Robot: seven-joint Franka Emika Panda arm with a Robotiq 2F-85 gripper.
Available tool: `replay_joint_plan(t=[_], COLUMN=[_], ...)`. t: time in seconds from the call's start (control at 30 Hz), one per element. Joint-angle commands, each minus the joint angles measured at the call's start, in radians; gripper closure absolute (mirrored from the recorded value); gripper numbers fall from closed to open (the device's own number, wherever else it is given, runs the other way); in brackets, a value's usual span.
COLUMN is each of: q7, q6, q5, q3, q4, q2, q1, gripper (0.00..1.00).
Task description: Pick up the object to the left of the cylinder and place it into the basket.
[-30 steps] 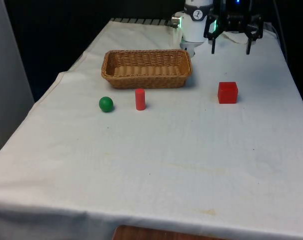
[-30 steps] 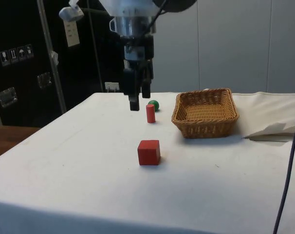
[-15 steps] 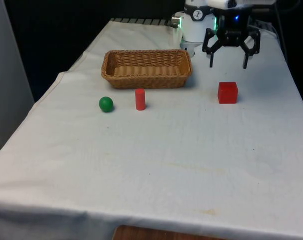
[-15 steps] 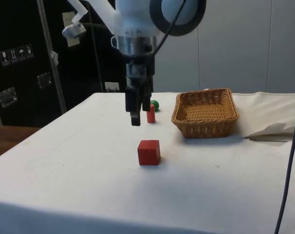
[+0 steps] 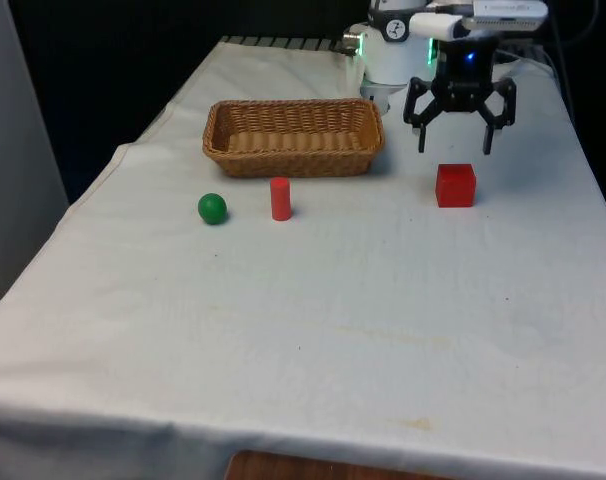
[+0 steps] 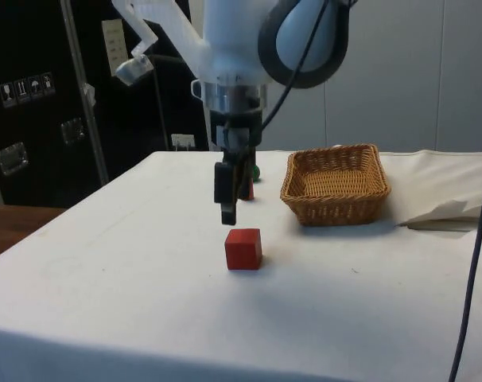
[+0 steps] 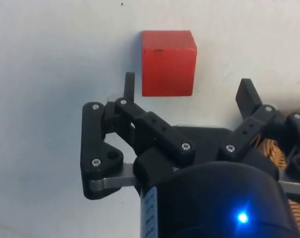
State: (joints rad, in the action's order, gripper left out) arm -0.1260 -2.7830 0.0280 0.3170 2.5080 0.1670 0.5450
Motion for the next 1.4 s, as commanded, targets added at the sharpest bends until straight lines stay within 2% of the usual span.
replay_joint_plan(t=[0.0,0.1,0.13,0.17,0.4,0.43,0.47,0.63,0.67,0.7,0.73,0.87,0.9,0.97,1.0,1.03,1.17,1.2,1.3,1.33,1.37], q7=[0.025,0.042,0.017,0.046,0.055,0.028,0.055,0.054,0.053,0.031,0.051,0.048,0.047,0.046,0.030,0.045,0.045,0.045,0.045,0.029,0.045], q6=[-0.021,-0.058,-0.042,-0.067,-0.127,-0.112,-0.134,-0.179,-0.184,-0.173,-0.189,-0.211,-0.214,-0.218,-0.208,-0.221,-0.224,-0.224,-0.226,-0.212,-0.226], q5=[0.037,0.056,0.020,0.061,0.076,0.035,0.077,0.083,0.082,0.048,0.081,0.077,0.076,0.075,0.048,0.075,0.074,0.074,0.074,0.048,0.074], q3=[-0.019,-0.028,-0.006,-0.030,-0.048,-0.014,-0.050,-0.061,-0.061,-0.023,-0.062,-0.064,-0.064,-0.064,-0.027,-0.065,-0.066,-0.066,-0.067,-0.030,-0.067], q4=[0.010,0.016,0.007,0.018,0.022,0.011,0.023,0.027,0.028,0.018,0.029,0.030,0.029,0.029,0.021,0.029,0.029,0.029,0.029,0.021,0.029], q2=[-0.003,0.021,0.027,0.027,0.070,0.082,0.075,0.107,0.112,0.126,0.116,0.137,0.140,0.146,0.159,0.149,0.153,0.153,0.154,0.163,0.154], q1=[-0.007,-0.010,0.000,-0.011,-0.018,0.000,-0.020,-0.024,-0.023,0.000,-0.023,-0.025,-0.025,-0.025,-0.001,-0.026,-0.027,-0.027,-0.028,-0.004,-0.028], gripper=[0.00,0.00,0.00,0.00,0.00,0.00,0.00,0.00,0.00,0.00,0.00,0.00,0.03,0.20,0.31,0.49,0.92,1.00,1.00,1.00,0.99])
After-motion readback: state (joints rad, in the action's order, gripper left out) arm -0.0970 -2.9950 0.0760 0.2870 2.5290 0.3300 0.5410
